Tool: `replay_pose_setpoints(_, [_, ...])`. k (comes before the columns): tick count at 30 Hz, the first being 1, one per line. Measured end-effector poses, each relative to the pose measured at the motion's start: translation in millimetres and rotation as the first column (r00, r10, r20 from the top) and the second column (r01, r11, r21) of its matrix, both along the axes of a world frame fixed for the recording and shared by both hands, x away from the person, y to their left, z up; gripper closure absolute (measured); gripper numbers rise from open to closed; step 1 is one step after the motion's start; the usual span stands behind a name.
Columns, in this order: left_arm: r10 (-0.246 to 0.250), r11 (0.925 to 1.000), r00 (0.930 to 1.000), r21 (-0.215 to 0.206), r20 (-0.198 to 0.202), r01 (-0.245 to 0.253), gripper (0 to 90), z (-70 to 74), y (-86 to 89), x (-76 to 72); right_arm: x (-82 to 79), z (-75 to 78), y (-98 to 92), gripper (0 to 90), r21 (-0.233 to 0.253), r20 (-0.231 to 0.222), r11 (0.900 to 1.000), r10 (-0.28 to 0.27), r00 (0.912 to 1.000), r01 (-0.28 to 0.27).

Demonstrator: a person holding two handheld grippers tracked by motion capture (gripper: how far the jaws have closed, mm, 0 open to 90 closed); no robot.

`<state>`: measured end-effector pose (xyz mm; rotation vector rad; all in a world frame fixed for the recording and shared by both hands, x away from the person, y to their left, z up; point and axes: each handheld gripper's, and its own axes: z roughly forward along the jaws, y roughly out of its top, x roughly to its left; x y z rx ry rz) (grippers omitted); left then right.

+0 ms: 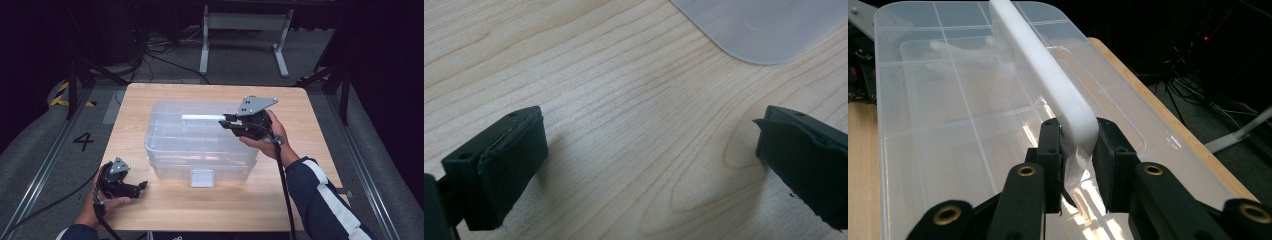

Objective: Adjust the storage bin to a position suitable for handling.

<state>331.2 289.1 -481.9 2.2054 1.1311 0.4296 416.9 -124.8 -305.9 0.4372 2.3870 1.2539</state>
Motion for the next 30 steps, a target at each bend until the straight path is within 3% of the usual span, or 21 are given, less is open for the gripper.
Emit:
replay_pose_setpoints(4, [0.001, 1.0000, 0.9999, -0.010, -0.011, -0.001, 3.3, 1.2, -1.7, -0.4, 0.8, 1.7, 0.3, 75.4, -0.010, -0.003, 1.000, 0.007, 1.0000, -0.007])
replay_pose_setpoints(10, [-0.040, 0.9991, 0.9992, -0.013, 0.002, 0.040, 20.4, 5.8, -6.8, -1.5, 2.9, 4.6, 0.7, 75.4, -0.023, -0.005, 1.000, 0.019, 0.9998, -0.019])
replay_pose_setpoints(13, [-0.045, 0.9990, 0.9988, -0.002, 0.022, 0.045, 19.0, 10.2, -10.0, -2.2, 4.5, 7.1, 0.9, 75.2, -0.025, -0.005, 1.000, 0.014, 0.9999, -0.014])
replay_pose_setpoints(18, [-0.040, 0.9976, 0.9964, -0.054, 0.075, 0.044, 18.9, 24.7, -8.1, -5.5, 8.5, 10.5, 0.7, 74.9, -0.016, -0.018, 1.000, 0.013, 0.9998, -0.013])
replay_pose_setpoints(22, [-0.029, 0.9975, 0.9926, -0.061, 0.118, 0.036, 20.1, 40.1, -8.7, -9.7, 12.6, 15.1, 1.2, 74.7, -0.023, -0.034, 1.000, 0.013, 0.9993, -0.014])
replay_pose_setpoints(23, [-0.033, 0.9966, 0.9895, -0.070, 0.141, 0.043, 20.4, 46.1, -9.1, -11.0, 13.4, 15.9, 1.3, 74.6, -0.026, -0.034, 1.000, 0.014, 0.9993, -0.015])
replay_pose_setpoints(30, [-0.072, 0.9918, 0.9808, -0.091, 0.181, 0.090, 22.1, 66.5, -15.2, -15.4, 18.3, 19.6, 0.9, 74.3, -0.019, -0.043, 1.000, 0.017, 0.9989, -0.018])
